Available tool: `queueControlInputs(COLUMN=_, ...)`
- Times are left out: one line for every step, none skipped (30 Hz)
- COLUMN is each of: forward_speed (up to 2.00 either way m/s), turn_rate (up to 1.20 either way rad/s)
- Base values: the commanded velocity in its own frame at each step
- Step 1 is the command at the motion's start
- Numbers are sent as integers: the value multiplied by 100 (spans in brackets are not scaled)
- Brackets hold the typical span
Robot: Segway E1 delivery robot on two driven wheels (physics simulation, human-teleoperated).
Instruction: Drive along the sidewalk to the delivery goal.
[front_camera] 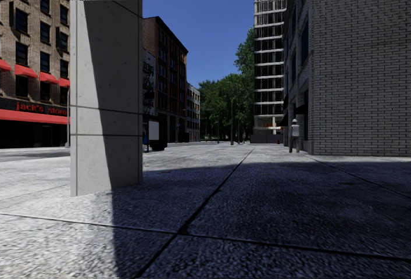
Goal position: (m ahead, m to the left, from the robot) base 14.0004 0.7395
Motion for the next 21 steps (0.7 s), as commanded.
queueControlInputs(forward_speed=200, turn_rate=0)
queueControlInputs(forward_speed=200, turn_rate=0)
queueControlInputs(forward_speed=200, turn_rate=0)
queueControlInputs(forward_speed=200, turn_rate=0)
queueControlInputs(forward_speed=200, turn_rate=0)
queueControlInputs(forward_speed=200, turn_rate=0)
queueControlInputs(forward_speed=200, turn_rate=0)
queueControlInputs(forward_speed=200, turn_rate=0)
queueControlInputs(forward_speed=200, turn_rate=0)
queueControlInputs(forward_speed=200, turn_rate=0)
queueControlInputs(forward_speed=200, turn_rate=0)
queueControlInputs(forward_speed=200, turn_rate=0)
queueControlInputs(forward_speed=200, turn_rate=0)
queueControlInputs(forward_speed=200, turn_rate=0)
queueControlInputs(forward_speed=200, turn_rate=0)
queueControlInputs(forward_speed=200, turn_rate=0)
queueControlInputs(forward_speed=200, turn_rate=0)
queueControlInputs(forward_speed=200, turn_rate=0)
queueControlInputs(forward_speed=200, turn_rate=0)
queueControlInputs(forward_speed=200, turn_rate=0)
queueControlInputs(forward_speed=200, turn_rate=0)
